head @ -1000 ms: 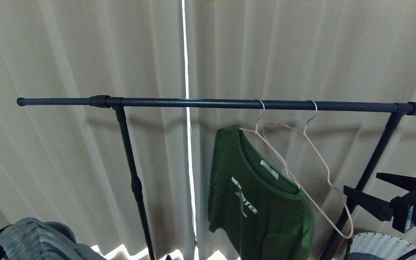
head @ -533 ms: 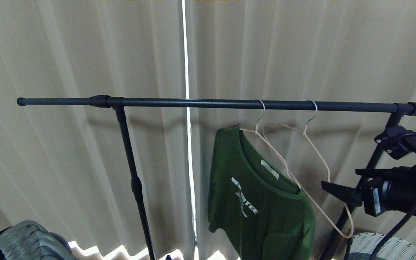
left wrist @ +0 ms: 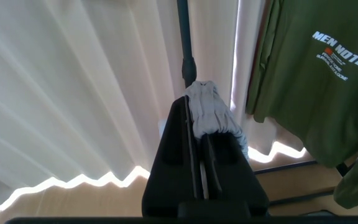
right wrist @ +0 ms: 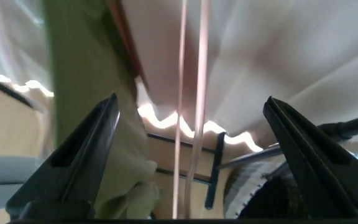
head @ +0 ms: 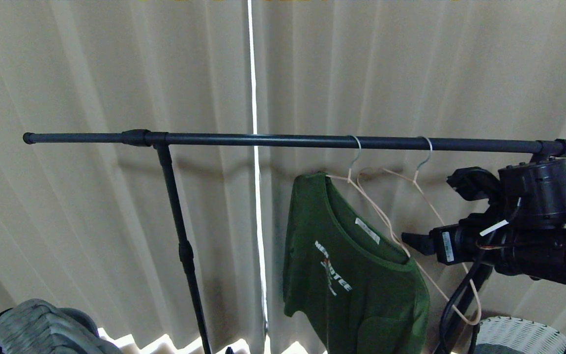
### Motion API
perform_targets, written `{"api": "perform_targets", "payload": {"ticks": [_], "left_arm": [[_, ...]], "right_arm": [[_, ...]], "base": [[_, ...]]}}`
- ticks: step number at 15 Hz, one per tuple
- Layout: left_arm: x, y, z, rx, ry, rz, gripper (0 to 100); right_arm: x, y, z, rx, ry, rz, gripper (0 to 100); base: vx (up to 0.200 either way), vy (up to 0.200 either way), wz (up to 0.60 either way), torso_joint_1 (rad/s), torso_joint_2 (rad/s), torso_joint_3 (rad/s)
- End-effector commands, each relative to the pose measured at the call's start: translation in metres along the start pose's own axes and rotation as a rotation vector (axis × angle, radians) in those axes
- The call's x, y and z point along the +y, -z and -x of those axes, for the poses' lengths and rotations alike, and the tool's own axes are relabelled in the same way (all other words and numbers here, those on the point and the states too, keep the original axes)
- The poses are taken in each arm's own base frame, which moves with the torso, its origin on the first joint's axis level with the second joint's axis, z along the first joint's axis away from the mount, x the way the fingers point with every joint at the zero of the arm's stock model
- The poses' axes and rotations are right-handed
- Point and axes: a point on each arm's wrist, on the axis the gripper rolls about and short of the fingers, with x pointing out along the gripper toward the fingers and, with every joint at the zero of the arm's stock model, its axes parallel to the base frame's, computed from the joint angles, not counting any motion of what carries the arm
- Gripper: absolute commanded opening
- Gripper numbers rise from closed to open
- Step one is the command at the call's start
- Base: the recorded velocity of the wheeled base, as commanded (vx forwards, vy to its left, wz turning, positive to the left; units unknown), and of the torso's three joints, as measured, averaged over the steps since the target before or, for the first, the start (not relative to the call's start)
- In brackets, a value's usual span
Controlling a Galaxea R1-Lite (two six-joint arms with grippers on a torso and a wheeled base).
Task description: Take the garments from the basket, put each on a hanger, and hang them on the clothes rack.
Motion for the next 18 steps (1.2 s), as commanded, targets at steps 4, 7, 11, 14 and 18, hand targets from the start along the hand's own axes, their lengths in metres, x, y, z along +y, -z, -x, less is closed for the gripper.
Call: {"api": "perform_targets", "payload": {"ticks": [4,7,11,14,18], "left_arm": [[0.000,0.000,0.001,-0.008,-0.001,-0.001,0],[0.000,0.000,0.001,-0.009,-0.002,0.000,0],[0.000,-0.001,0.002,-0.012,-0.002,-0.002,0],[0.000,0.000,0.002,-0.011,-0.002,-0.002,0],[0.000,0.000,0.003,-0.018,-0.005,-0.006,0]], "right_arm": [[0.000,0.002,-0.004,0.011,0.030,0.002,100],[0.000,0.002,-0.003,0.008,0.031,0.002,0],[-0.001,0.000,0.004,-0.013,0.030,-0.002,0],[-0.004,0.000,0.017,-0.044,0.024,-0.009,0],[-0.006,-0.006,0.034,-0.108,0.016,-0.023,0]], "base": [[0.000,0.000,0.00,0.000,0.00,0.000],[0.000,0.000,0.00,0.000,0.00,0.000],[0.000,0.000,0.00,0.000,0.00,0.000],[0.000,0.000,0.00,0.000,0.00,0.000],[0.000,0.000,0.00,0.000,0.00,0.000]]}}
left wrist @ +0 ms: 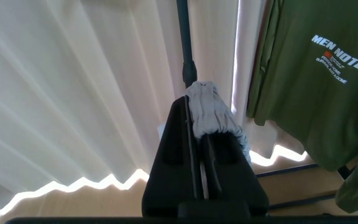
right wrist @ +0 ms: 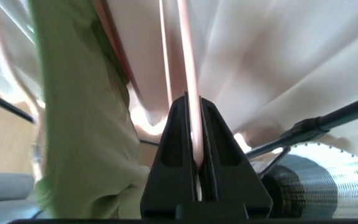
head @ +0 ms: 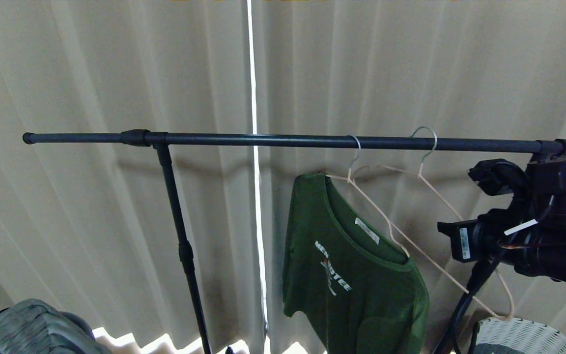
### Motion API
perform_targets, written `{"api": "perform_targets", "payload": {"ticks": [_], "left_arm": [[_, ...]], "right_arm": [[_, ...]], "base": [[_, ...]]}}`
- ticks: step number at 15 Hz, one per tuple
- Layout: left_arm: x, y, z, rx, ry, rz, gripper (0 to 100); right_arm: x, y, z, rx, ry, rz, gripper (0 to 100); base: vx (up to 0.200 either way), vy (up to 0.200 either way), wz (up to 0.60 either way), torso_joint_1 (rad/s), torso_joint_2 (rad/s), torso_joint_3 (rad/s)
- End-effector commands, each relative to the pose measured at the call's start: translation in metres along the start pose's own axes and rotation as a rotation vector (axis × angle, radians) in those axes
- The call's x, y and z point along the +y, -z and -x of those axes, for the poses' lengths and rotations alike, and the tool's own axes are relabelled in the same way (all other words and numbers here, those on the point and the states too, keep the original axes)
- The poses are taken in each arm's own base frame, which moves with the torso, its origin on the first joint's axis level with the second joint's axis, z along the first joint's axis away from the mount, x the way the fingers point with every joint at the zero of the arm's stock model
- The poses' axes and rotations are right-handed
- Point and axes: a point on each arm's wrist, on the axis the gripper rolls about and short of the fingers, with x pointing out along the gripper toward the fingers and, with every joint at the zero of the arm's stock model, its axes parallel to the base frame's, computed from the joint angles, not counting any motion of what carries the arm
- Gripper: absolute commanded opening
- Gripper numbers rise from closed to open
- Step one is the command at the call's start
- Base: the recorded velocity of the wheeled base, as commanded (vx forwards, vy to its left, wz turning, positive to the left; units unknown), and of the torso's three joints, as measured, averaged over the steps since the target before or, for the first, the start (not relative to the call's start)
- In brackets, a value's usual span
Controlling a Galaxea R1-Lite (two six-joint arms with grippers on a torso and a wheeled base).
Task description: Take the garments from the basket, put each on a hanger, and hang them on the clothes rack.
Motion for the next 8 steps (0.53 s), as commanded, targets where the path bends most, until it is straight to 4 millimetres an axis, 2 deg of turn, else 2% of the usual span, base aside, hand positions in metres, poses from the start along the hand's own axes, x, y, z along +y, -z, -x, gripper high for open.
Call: {"api": "perform_targets", "payload": {"ticks": [1,3,8], "left_arm": [[0.000,0.000,0.001,-0.006,-0.001,0.000,0],[0.000,0.000,0.001,-0.009,-0.002,-0.001,0],[0.000,-0.002,0.001,-0.010,-0.003,-0.001,0]], "right_arm": [[-0.002,-0.005,0.013,-0.048,-0.007,-0.011,0],[-0.004,-0.007,0.023,-0.076,-0.011,-0.017,0],[-0.013,0.008,0.048,-0.108,-0.009,-0.025,0]], "base": [[0.000,0.000,0.00,0.000,0.00,0.000],[0.000,0.000,0.00,0.000,0.00,0.000],[0.000,0.000,0.00,0.000,0.00,0.000]]}}
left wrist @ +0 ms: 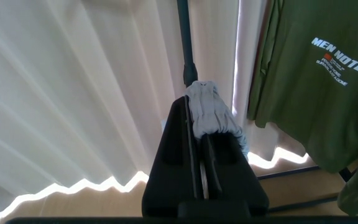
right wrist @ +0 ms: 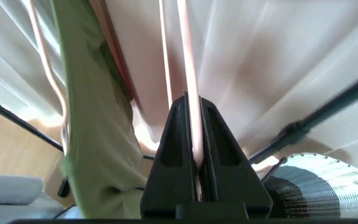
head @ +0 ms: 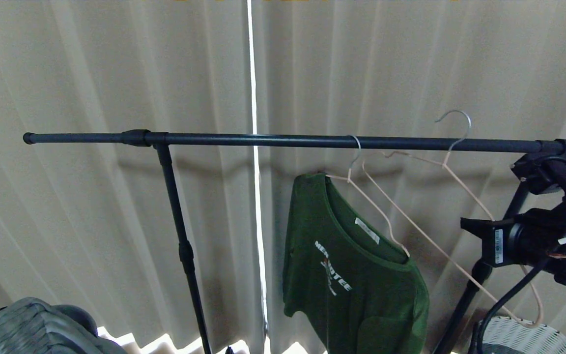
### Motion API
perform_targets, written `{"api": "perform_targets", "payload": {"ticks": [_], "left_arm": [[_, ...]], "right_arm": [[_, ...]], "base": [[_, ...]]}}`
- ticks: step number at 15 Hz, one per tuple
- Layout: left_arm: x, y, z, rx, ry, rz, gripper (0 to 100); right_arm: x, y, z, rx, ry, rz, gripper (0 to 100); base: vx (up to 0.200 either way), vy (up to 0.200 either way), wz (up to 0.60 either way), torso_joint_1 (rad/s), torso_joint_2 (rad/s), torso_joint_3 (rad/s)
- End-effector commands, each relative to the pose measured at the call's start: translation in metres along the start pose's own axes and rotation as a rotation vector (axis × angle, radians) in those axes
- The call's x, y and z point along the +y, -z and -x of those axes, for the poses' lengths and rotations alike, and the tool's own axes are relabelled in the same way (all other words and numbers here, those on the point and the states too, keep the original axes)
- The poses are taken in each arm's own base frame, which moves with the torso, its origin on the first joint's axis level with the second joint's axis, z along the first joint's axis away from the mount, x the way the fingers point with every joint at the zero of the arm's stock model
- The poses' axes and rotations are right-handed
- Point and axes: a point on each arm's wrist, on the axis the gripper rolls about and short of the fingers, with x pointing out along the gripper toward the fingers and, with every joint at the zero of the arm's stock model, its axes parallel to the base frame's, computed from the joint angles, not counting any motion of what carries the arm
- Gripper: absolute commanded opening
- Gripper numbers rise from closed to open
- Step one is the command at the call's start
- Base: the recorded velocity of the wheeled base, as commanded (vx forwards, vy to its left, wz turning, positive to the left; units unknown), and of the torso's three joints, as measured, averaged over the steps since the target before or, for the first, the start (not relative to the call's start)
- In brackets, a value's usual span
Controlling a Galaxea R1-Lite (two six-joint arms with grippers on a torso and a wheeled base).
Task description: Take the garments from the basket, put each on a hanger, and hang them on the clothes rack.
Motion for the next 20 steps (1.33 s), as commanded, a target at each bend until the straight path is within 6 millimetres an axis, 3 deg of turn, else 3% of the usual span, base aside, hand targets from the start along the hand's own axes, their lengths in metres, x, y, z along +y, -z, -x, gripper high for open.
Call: {"api": "perform_targets", "payload": {"ticks": [1,9,20], "left_arm": [[0.000,-0.001,0.000,0.001,-0.002,0.002,0],[0.001,-0.003,0.001,-0.010,-0.008,0.002,0],[0.001,-0.004,0.002,-0.020,-0.011,0.001,0]], "right_arm": [[-0.005,0.005,0.019,-0.039,-0.005,-0.007,0],[-0.014,0.019,0.050,-0.093,-0.011,-0.017,0],[-0.019,0.020,0.048,-0.092,0.015,-0.032,0]], "base": [[-0.200,0.000,0.00,0.007,0.00,0.002],[-0.200,0.000,0.00,0.004,0.00,0.002],[-0.182,0.000,0.00,0.001,0.00,0.002]]}}
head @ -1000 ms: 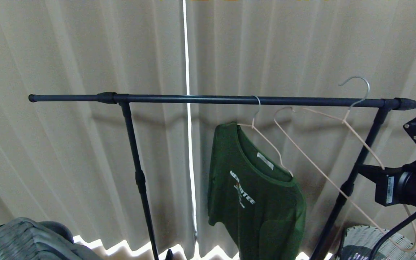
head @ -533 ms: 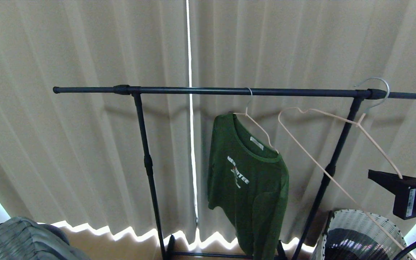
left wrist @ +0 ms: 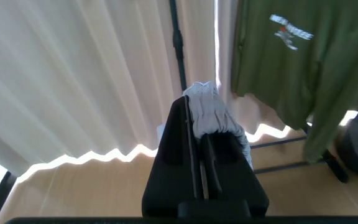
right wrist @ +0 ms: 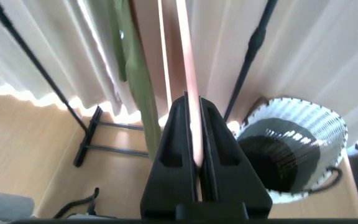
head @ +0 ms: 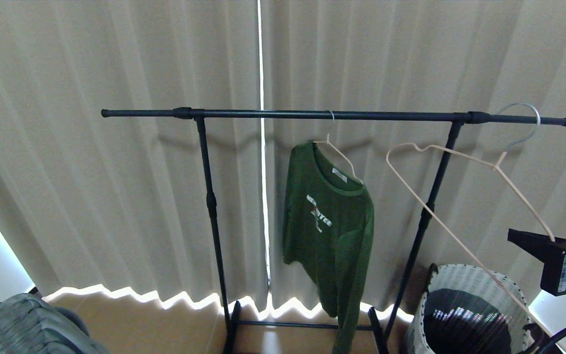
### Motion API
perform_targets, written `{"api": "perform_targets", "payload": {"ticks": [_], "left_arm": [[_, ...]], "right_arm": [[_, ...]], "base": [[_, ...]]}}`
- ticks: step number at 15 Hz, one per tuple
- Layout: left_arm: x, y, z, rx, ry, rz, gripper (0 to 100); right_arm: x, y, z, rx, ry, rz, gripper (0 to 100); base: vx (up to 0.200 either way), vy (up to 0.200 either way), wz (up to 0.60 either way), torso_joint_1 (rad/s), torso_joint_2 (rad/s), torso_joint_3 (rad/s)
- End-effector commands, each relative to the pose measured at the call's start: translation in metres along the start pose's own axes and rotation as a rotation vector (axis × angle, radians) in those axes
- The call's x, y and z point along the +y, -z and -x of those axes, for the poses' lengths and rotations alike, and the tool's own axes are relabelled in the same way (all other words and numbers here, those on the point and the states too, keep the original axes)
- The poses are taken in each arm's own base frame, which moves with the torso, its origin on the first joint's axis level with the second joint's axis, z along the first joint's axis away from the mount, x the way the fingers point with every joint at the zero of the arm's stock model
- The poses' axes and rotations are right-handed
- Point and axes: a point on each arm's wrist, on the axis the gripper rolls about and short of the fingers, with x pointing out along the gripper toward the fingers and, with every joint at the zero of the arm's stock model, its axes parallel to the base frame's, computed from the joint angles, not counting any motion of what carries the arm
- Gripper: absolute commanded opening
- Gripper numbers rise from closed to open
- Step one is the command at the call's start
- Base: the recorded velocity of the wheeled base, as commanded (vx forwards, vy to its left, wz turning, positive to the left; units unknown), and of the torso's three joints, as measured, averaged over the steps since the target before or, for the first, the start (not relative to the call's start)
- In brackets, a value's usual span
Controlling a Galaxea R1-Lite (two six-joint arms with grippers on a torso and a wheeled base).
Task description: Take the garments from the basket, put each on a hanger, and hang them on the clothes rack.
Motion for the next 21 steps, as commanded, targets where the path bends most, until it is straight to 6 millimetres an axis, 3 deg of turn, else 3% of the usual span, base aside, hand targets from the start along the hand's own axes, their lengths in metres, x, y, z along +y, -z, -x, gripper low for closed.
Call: {"api": "perform_targets", "payload": {"ticks": [1,9,13,15,17,18,19,20,21], "left_arm": [[0.000,0.000,0.001,-0.007,-0.001,0.000,0],[0.000,0.000,0.004,-0.023,-0.006,-0.003,0],[-0.001,0.010,-0.013,0.112,0.028,0.011,0],[0.006,-0.021,-0.032,0.103,0.037,0.008,0],[0.008,-0.041,-0.046,0.093,0.053,0.004,0],[0.010,-0.056,-0.066,0.112,0.067,0.005,0],[0.010,-0.059,-0.073,0.122,0.076,0.005,0],[0.007,-0.069,-0.094,0.148,0.102,0.007,0],[0.006,-0.071,-0.099,0.154,0.105,0.008,0]], "right_arm": [[0.000,0.000,-0.001,0.002,0.000,0.000,0],[0.001,-0.001,-0.003,0.000,-0.017,-0.007,0],[0.009,-0.011,-0.022,-0.039,-0.145,-0.015,0],[0.019,-0.021,-0.045,-0.111,-0.185,-0.018,0],[0.029,-0.017,-0.054,-0.094,-0.239,0.002,0],[0.038,-0.015,-0.060,-0.071,-0.275,0.024,0],[0.042,-0.014,-0.060,-0.066,-0.289,0.036,0],[0.051,-0.008,-0.059,-0.045,-0.332,0.068,0],[0.053,-0.008,-0.058,-0.043,-0.345,0.076,0]], "base": [[0.000,0.000,0.00,0.000,0.00,0.000],[0.000,0.000,0.00,0.000,0.00,0.000],[0.000,0.000,0.00,0.000,0.00,0.000],[0.000,0.000,0.00,0.000,0.00,0.000],[0.000,0.000,0.00,0.000,0.00,0.000],[0.000,0.000,0.00,0.000,0.00,0.000],[0.000,0.000,0.00,0.000,0.00,0.000],[0.000,0.000,0.00,0.000,0.00,0.000],[0.000,0.000,0.00,0.000,0.00,0.000]]}}
